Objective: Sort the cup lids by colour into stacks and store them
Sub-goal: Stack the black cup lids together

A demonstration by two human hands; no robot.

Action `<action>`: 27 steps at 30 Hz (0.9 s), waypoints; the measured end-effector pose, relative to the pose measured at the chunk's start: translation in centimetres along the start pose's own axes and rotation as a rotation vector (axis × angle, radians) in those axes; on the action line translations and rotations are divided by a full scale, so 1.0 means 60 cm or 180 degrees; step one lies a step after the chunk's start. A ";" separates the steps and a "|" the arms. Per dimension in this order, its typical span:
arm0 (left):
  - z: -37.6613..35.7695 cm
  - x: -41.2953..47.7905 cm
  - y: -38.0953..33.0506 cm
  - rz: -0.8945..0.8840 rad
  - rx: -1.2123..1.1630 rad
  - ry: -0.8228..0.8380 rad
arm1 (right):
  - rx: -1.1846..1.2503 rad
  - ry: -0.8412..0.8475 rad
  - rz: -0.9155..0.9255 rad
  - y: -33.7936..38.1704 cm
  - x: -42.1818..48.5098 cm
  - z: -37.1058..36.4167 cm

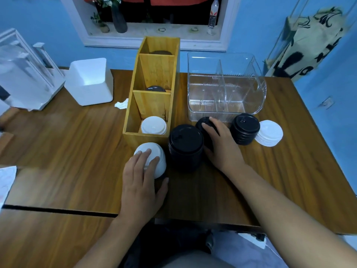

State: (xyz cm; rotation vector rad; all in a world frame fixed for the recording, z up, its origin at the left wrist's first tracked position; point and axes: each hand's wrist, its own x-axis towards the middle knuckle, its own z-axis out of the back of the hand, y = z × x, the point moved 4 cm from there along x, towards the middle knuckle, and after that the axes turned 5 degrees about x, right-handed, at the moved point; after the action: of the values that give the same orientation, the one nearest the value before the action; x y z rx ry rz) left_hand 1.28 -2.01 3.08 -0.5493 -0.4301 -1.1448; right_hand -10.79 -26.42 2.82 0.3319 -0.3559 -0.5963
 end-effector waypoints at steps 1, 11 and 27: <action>0.000 -0.002 -0.002 -0.0110 -0.0015 -0.0010 | 0.0043 -0.0061 0.0019 -0.003 -0.011 0.002; -0.025 -0.026 -0.114 -0.1243 -0.0391 0.0157 | 0.0256 -0.0357 0.0096 -0.054 -0.128 0.040; -0.226 0.188 -0.267 0.0975 -0.1995 0.1491 | 0.0871 -0.0766 -0.0041 -0.156 -0.203 0.110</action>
State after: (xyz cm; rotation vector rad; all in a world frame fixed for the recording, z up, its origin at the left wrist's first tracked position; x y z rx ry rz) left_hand -9.09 -23.45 1.91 -0.8264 0.4252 -1.0579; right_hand -27.44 -27.78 2.13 0.5269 -0.6702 -0.6025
